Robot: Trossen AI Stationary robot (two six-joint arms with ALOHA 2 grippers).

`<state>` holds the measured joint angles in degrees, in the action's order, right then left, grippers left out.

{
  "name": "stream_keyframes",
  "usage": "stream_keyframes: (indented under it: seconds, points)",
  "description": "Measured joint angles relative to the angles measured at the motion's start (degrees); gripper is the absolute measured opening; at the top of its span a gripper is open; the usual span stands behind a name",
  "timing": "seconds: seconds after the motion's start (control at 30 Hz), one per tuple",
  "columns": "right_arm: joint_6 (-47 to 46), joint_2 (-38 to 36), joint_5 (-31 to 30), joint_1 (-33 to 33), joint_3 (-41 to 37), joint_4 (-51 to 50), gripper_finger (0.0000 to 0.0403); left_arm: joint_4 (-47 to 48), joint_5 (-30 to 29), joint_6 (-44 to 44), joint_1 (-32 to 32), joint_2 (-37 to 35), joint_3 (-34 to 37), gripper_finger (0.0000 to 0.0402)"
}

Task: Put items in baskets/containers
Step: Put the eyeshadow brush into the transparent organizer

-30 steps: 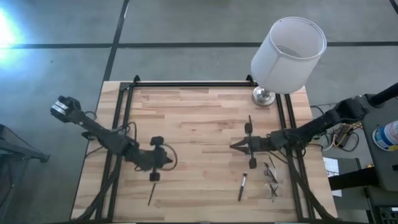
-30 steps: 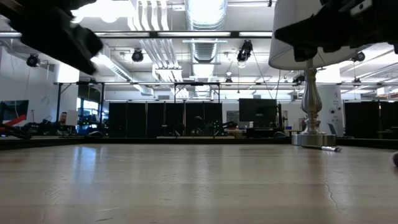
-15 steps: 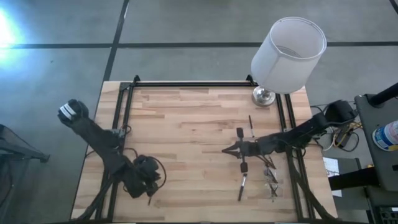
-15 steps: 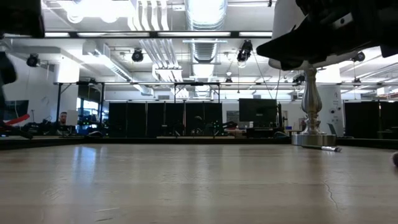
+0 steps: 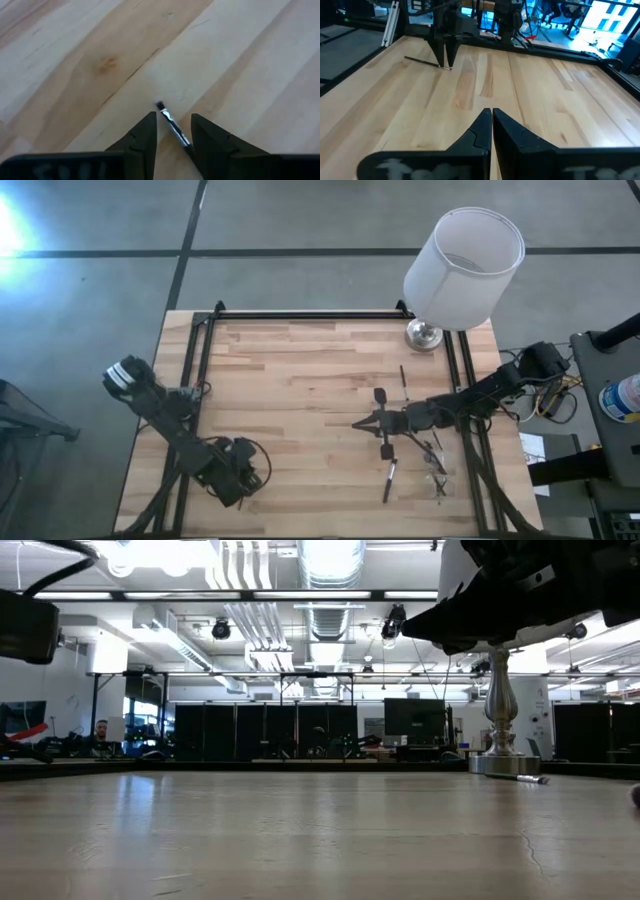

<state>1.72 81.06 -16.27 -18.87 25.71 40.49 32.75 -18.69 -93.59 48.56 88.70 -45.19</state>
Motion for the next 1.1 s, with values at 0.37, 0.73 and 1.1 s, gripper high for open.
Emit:
stream_keyframes:
  seconds: [0.37,0.73,1.1]
  points:
    - [-0.07,0.00,0.00,-0.01,0.00,0.00,0.0008,2.12,-3.63,1.28,-0.53,1.38,0.46,0.0112]
    - [-0.24,0.00,0.00,-0.01,-0.02,0.03,0.0008,0.90,-2.34,2.53,-1.00,1.27,1.44,0.0047]
    - [-0.23,0.00,0.00,-0.01,-0.05,0.02,0.0008,-0.28,-0.63,8.90,-0.81,0.94,0.74,0.0001]
